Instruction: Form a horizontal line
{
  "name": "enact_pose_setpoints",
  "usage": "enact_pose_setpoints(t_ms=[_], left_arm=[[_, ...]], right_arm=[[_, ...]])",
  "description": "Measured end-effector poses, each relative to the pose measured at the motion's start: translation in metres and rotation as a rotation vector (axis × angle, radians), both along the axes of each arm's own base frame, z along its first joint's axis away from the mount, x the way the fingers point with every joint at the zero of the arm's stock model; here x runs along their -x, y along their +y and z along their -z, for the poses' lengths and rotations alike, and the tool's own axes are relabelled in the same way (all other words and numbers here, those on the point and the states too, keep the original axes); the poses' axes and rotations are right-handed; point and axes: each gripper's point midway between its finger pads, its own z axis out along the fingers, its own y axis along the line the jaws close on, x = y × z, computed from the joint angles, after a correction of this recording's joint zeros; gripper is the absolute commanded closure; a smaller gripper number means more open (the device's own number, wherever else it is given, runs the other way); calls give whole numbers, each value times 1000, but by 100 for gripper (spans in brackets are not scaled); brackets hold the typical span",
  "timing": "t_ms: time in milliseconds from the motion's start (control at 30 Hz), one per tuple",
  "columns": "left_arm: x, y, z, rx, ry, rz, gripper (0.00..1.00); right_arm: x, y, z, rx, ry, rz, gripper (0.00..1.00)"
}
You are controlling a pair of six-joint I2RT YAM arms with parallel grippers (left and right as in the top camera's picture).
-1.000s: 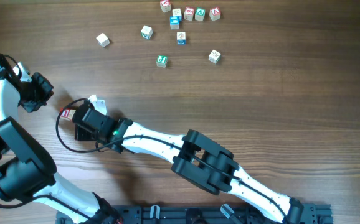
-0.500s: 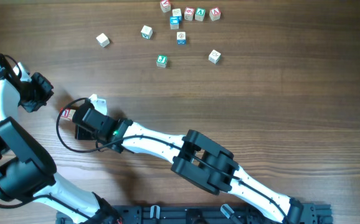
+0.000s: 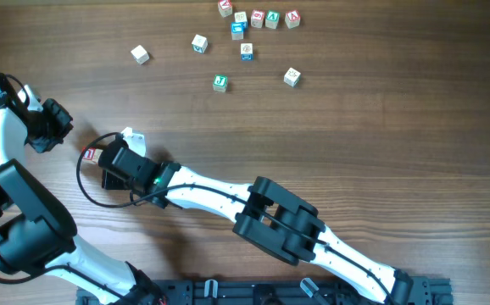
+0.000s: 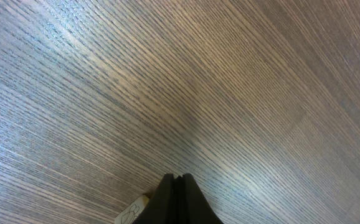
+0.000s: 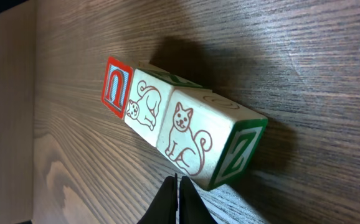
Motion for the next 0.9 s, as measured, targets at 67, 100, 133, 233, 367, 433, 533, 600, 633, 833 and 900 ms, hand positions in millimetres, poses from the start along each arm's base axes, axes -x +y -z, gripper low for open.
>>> enact_pose_setpoints(t_ms=[67,100,133,233,367,433,533,600,633,833,900], left_arm=[[0,0,0,0,0,0,96],[0,0,0,0,0,0,96],[0,0,0,0,0,0,96],[0,0,0,0,0,0,96],[0,0,0,0,0,0,96],[0,0,0,0,0,0,96],[0,0,0,0,0,0,96],[0,0,0,0,0,0,96],[0,0,0,0,0,0,96],[0,0,0,0,-1,0,96],[0,0,0,0,-1,0,96]], right_arm=[[-1,1,-1,-4,-3,1,95],[-1,1,-1,-6,-5,3,95],[-2,1,-2,-9,-8,4,95],[-3,2,-4,-18,-8,11,95],[-3,2,-4,-21,-2,16,94],[-3,2,-4,-22,0,18,95],[-3,2,-4,-22,1,18,95],[-3,2,-4,-22,1,18,95],[-3,2,-4,-22,2,20,95],[-3,2,-4,-21,0,25,95],[-4,2,-4,-21,-1,26,94]])
